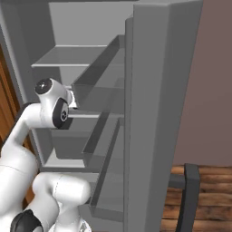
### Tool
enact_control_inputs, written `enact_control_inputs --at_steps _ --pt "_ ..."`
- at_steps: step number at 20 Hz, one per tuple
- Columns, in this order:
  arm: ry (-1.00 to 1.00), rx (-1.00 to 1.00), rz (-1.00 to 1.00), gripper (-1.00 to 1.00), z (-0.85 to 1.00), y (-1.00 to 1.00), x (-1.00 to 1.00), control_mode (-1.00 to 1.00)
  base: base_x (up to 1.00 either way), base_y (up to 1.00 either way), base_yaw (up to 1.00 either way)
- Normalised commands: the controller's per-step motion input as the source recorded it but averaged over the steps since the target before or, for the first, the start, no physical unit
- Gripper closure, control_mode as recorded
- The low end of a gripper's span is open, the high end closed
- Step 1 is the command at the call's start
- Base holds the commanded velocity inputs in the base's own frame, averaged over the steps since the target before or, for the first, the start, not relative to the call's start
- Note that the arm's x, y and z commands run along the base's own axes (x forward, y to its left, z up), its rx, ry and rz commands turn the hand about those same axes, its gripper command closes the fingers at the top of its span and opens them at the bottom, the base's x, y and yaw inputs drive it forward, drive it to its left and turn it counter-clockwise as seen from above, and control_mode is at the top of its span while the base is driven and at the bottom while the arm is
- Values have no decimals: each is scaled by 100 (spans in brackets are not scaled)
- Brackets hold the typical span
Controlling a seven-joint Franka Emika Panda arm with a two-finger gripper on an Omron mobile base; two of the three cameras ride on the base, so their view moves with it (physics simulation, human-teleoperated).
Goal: Pick the orange and pear from the fridge and place them inside the tupperware on the counter.
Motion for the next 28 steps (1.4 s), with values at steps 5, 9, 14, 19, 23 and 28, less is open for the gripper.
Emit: enact_control_inputs --at_steps 5,9,14,19,23,28 --pt "-2 0 -1 -100 -12 -19 29 -100 0 0 0" --pt "0 0 0 -100 -7 -22 36 -100 0 0 0" --pt "0 0 0 -100 -9 -7 48 -100 0 0 0" --pt "0 0 0 -100 -14 -1 48 -100 0 0 0" --pt "0 0 0 -100 -17 -5 39 -100 0 0 0" --pt "0 0 0 -100 -18 -10 35 -100 0 0 0"
